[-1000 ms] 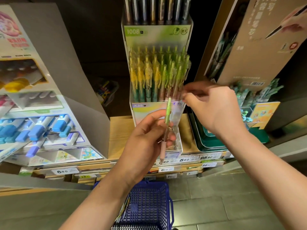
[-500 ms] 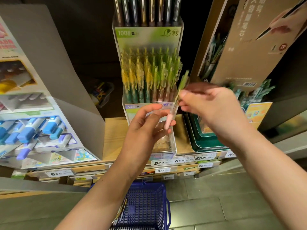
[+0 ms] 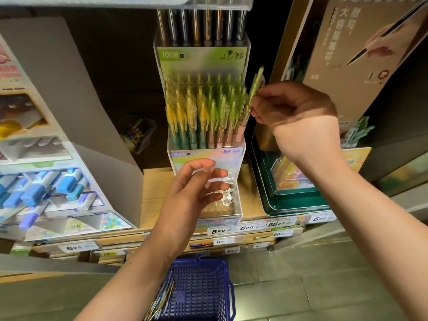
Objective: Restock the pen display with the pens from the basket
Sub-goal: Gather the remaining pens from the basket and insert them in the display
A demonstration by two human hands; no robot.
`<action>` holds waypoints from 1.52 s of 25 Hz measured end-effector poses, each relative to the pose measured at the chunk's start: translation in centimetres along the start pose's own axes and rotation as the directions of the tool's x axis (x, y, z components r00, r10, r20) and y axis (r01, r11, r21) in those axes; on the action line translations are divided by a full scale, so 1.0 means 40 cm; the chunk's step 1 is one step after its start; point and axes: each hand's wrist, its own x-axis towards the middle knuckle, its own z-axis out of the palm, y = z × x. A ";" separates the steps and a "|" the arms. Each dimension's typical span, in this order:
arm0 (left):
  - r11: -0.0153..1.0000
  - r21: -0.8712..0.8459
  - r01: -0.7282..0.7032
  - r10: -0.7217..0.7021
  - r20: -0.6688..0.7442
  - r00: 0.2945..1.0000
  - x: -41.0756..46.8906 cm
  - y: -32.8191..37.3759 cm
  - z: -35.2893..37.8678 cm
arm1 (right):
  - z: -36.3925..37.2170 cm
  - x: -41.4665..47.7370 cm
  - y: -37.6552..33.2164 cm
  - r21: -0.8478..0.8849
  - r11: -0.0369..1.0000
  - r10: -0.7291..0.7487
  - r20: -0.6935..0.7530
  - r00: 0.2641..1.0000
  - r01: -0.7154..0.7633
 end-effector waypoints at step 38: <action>0.918 0.282 0.278 -0.186 -0.313 0.931 -0.617 -0.022 -0.503 | 0.382 -0.880 0.009 0.080 0.738 0.582 0.425 0.693 -0.670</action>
